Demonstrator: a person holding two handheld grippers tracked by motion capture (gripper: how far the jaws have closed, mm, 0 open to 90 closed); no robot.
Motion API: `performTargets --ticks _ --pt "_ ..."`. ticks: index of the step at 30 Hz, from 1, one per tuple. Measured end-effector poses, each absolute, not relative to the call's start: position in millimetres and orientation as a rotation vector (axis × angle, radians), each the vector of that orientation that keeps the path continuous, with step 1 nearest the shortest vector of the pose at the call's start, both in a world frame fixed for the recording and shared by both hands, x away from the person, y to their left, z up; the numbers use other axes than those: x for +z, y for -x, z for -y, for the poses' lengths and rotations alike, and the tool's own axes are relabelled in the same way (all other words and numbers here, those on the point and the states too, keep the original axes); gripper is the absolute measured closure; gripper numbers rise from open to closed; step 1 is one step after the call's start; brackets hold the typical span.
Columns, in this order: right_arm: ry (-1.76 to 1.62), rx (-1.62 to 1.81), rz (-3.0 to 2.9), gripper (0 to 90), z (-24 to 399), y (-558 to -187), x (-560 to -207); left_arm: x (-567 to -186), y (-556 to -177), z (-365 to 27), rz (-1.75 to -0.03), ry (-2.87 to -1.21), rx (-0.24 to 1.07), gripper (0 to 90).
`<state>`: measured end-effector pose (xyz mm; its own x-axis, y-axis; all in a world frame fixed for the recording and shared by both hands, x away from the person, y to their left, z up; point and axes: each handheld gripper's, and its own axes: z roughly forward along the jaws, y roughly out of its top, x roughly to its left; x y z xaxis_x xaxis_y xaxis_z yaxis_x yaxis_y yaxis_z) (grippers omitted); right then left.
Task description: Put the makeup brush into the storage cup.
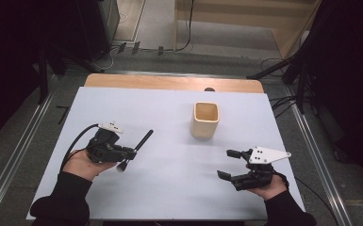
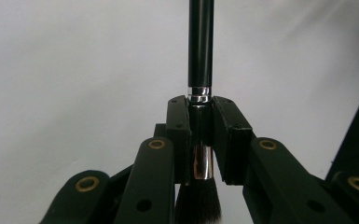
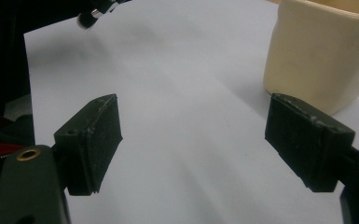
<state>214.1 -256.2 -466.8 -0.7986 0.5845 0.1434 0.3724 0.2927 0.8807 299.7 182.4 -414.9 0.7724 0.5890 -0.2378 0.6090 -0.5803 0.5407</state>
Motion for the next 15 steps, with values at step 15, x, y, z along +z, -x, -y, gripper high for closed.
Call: performTargets --ticks 15 --pt "-0.806 1.566 -2.36 19.2 249.3 -211.1 -462.5 -412.3 -290.0 -172.8 -0.747 -2.341 -0.068 77.9"
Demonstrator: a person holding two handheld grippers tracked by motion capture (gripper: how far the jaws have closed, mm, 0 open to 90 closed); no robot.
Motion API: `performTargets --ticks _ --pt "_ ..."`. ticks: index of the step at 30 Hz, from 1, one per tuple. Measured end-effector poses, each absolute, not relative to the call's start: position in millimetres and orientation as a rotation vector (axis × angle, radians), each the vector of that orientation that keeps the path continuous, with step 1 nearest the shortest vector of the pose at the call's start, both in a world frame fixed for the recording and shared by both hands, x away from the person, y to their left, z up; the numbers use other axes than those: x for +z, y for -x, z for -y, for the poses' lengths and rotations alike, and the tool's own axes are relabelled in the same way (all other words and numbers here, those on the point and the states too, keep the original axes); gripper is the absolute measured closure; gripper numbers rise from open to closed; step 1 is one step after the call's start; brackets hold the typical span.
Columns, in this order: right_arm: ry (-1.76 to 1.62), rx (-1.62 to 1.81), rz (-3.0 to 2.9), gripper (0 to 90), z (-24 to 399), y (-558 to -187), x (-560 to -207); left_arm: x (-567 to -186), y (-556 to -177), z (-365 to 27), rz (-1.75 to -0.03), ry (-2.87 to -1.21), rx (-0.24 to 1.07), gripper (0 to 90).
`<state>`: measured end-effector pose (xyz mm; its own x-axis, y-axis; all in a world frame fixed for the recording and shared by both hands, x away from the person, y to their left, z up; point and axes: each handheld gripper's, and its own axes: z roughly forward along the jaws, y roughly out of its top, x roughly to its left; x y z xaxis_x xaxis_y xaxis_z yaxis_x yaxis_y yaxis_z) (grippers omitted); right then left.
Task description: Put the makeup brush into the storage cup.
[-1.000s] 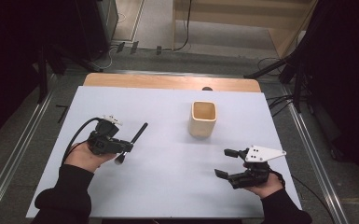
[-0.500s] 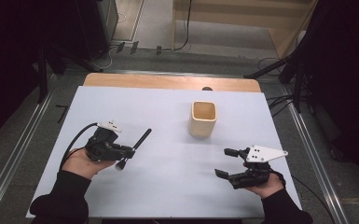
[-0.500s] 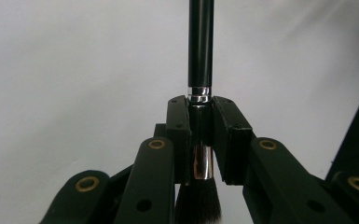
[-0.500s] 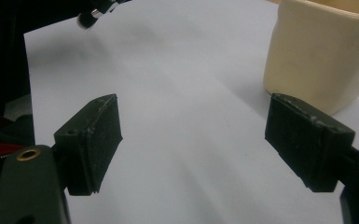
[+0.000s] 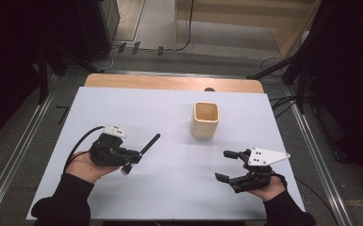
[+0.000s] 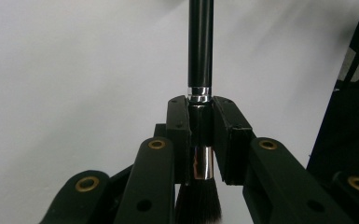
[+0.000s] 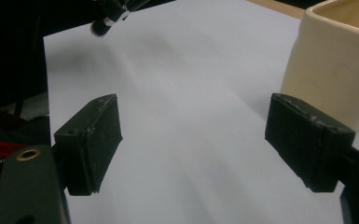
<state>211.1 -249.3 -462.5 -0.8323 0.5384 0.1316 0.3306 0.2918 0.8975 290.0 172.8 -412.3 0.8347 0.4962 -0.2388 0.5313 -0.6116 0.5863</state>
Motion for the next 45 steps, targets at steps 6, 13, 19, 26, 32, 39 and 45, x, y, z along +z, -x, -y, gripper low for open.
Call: performTargets --ticks 6,13,19,26,32,39,45 --pt "-0.805 1.562 -2.371 19.2 248 -212 -462 -414 -287 -166 -0.693 -2.364 -0.079 77.9" --pt "-0.791 1.57 -2.39 19.2 243 -216 -460 -416 -283 -159 -0.629 -2.393 -0.092 77.9" --pt "-0.772 1.596 -2.412 16.7 241 -219 -458 -418 -282 -154 -0.573 -2.419 -0.096 77.9" --pt "-0.711 1.623 -2.425 15.0 239 -222 -454 -418 -281 -147 -0.507 -2.449 -0.098 77.9" --pt "-0.679 1.588 -2.457 15.0 232 -227 -447 -418 -280 -138 -0.453 -2.464 -0.135 77.9" --pt "-0.605 1.534 -2.53 15.7 218 -234 -435 -416 -275 -126 -0.395 -2.498 -0.149 77.9" --pt "-0.561 1.472 -2.604 16.6 208 -238 -433 -418 -276 -123 -0.368 -2.527 -0.148 77.9"
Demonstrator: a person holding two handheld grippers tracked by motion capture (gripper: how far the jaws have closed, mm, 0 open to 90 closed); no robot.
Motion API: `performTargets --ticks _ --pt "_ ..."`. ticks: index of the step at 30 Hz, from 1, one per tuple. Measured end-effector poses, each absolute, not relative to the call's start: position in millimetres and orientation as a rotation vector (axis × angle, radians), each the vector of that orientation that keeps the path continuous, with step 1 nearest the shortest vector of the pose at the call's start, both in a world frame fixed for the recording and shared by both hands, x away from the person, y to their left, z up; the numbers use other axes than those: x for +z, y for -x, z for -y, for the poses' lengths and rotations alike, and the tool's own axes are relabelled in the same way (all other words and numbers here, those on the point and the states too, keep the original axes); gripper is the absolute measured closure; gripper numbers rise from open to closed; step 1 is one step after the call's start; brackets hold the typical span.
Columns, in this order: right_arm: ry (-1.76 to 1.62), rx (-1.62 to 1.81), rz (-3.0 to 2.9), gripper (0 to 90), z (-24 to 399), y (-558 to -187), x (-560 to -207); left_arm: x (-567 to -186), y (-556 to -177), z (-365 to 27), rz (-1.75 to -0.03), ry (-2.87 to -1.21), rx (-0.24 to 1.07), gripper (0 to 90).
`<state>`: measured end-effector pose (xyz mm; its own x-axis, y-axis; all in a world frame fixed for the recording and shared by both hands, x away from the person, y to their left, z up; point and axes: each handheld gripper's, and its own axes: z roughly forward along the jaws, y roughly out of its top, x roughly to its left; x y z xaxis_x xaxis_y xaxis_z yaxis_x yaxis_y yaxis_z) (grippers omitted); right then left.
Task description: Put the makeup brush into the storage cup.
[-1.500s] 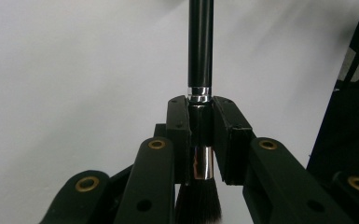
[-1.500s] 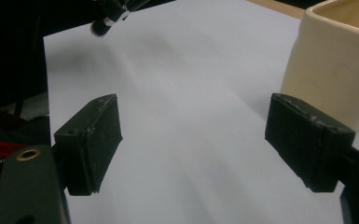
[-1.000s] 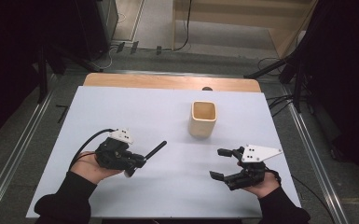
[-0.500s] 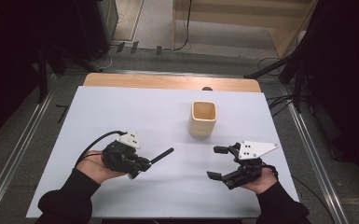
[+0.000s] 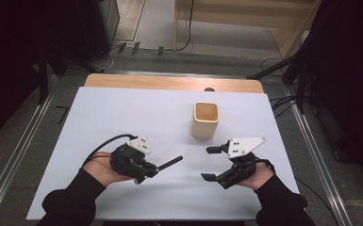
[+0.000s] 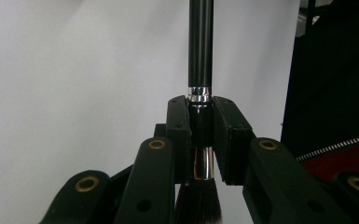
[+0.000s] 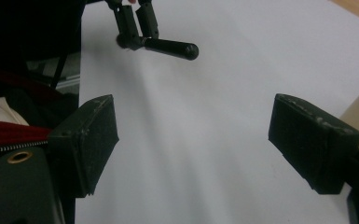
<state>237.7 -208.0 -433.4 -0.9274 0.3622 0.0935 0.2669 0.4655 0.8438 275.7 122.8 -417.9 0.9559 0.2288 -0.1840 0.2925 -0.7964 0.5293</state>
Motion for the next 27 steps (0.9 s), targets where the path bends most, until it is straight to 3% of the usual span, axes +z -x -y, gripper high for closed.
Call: performTargets --ticks 27 --pt "-0.223 1.043 -2.944 24.4 153 -264 -413 -424 -276 -103 -0.221 -2.651 -0.17 77.9"
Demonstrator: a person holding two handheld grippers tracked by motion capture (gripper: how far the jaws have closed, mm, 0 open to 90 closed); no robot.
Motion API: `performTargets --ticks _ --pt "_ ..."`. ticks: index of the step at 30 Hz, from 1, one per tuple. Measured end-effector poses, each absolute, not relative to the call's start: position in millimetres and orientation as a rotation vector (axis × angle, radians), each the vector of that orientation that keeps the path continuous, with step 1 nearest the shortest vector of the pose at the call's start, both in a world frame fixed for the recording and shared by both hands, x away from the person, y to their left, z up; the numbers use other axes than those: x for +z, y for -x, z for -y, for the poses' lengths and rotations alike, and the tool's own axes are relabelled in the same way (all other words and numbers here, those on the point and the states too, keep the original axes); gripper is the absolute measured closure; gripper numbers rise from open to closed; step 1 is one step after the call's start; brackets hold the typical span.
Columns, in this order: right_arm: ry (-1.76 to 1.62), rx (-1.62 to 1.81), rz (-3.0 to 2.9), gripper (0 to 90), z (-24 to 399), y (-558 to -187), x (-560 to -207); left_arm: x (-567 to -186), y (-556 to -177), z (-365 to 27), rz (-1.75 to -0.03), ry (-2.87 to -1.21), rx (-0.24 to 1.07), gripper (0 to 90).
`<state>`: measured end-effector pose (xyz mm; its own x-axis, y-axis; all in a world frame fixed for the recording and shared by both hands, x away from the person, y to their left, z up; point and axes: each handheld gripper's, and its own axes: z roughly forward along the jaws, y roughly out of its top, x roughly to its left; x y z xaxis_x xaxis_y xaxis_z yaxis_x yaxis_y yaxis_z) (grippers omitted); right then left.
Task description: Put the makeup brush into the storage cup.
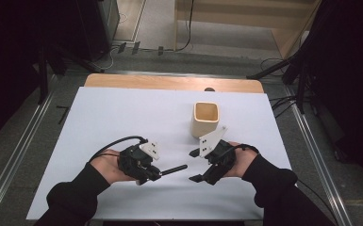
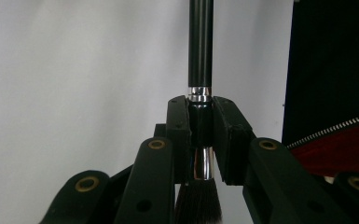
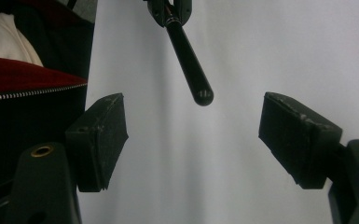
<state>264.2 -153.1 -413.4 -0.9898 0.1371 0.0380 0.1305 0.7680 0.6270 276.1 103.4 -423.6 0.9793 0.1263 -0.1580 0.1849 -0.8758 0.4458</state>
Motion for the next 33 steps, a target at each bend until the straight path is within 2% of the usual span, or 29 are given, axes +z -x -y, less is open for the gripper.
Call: performTargets --ticks 10,19,27,33 --pt "-0.171 0.954 -2.976 20.0 140 -265 -415 -420 -275 -95 -0.199 -2.695 -0.159 77.9" --pt "-0.138 0.911 -3.014 36.2 129 -269 -423 -422 -273 -86 -0.165 -2.735 -0.163 77.9" --pt "-0.146 0.896 -3.037 41.5 119 -271 -434 -424 -274 -82 -0.161 -2.745 -0.149 77.9" --pt "-0.155 0.857 -3.08 53.7 111 -273 -443 -426 -272 -77 -0.138 -2.759 -0.147 77.9"
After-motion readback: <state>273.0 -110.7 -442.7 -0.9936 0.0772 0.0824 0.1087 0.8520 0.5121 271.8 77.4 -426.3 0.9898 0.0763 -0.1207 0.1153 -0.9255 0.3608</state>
